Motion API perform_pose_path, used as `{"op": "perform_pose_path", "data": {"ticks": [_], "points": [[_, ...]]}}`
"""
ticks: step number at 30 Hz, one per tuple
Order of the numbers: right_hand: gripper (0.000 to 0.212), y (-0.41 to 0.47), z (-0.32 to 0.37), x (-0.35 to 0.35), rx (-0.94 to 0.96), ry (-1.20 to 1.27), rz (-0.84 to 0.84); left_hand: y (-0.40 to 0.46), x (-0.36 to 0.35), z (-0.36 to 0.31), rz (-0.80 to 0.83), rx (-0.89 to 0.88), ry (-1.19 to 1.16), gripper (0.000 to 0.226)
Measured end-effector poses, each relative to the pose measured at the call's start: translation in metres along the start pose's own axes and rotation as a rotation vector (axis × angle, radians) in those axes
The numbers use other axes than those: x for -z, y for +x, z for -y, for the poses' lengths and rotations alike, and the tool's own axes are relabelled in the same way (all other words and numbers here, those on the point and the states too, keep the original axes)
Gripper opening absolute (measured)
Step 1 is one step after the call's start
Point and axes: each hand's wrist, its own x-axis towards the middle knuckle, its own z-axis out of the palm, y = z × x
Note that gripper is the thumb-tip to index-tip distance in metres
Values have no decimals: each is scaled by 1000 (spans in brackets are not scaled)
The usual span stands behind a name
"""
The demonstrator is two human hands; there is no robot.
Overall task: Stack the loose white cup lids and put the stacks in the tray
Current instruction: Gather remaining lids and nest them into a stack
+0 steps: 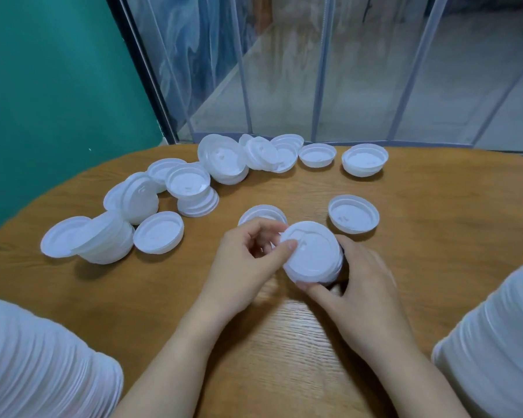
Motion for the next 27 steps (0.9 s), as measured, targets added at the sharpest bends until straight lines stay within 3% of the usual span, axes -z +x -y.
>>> {"op": "perform_pose_path", "data": {"ticks": [7,12,16,20,27], "points": [[69,0,0,0,-16,12,21,5,-9,5,-47,-55,147,13],[95,2,-2,1,-65,37,28,4,-15,5,-57,-51,236,6],[76,1,-2,1,-6,65,31,5,-16,6,-64,-6,208,5],[78,1,-1,0,-6,24,10,4,-19,8,-108,-10,226,8],[61,2,1,-1,8,-7,-34,3,-18,1,-102,-48,285,12]]}}
